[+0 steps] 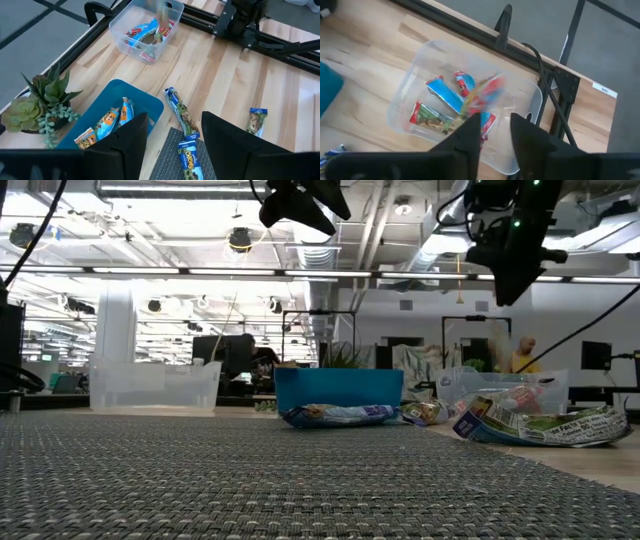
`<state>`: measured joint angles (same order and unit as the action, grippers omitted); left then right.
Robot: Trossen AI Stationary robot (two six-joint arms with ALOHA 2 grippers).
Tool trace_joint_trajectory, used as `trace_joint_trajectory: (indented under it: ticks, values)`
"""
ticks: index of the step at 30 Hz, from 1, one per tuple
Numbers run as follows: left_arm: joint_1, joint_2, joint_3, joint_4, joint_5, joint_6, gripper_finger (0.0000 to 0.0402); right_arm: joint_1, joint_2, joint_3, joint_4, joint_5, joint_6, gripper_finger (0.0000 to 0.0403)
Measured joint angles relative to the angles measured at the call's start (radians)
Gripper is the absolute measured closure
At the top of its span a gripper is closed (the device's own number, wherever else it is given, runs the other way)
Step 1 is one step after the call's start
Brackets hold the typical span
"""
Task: Pick and place Granola Bars by type
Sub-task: Put the red granola bar into the right transparent bin, then put the blue granola bar into the left transparent bin
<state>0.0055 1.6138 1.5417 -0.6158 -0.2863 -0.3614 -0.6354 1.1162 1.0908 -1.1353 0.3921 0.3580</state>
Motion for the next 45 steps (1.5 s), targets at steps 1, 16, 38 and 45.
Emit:
trace_joint_trajectory:
  ticks: [1, 16, 38, 45]
  values:
    - [0.000, 0.000, 0.000, 0.000, 0.000, 0.000, 0.0223, -0.004, 0.006, 0.000, 0.001, 0.000, 0.000, 0.0296]
    - [-0.013, 0.088, -0.060, -0.079, 0.140, -0.030, 0.0223, 0.170, -0.075, 0.000, 0.163, -0.264, -0.074, 0.0182]
    - [-0.079, 0.452, -0.053, -0.025, 0.271, -0.124, 0.0223, 0.472, -0.062, 0.000, 0.155, -0.258, 0.125, 0.0195]
    - [-0.077, 0.454, -0.053, -0.022, 0.193, -0.124, 0.0223, 0.472, -0.054, 0.000, 0.159, -0.259, 0.124, 0.0195]
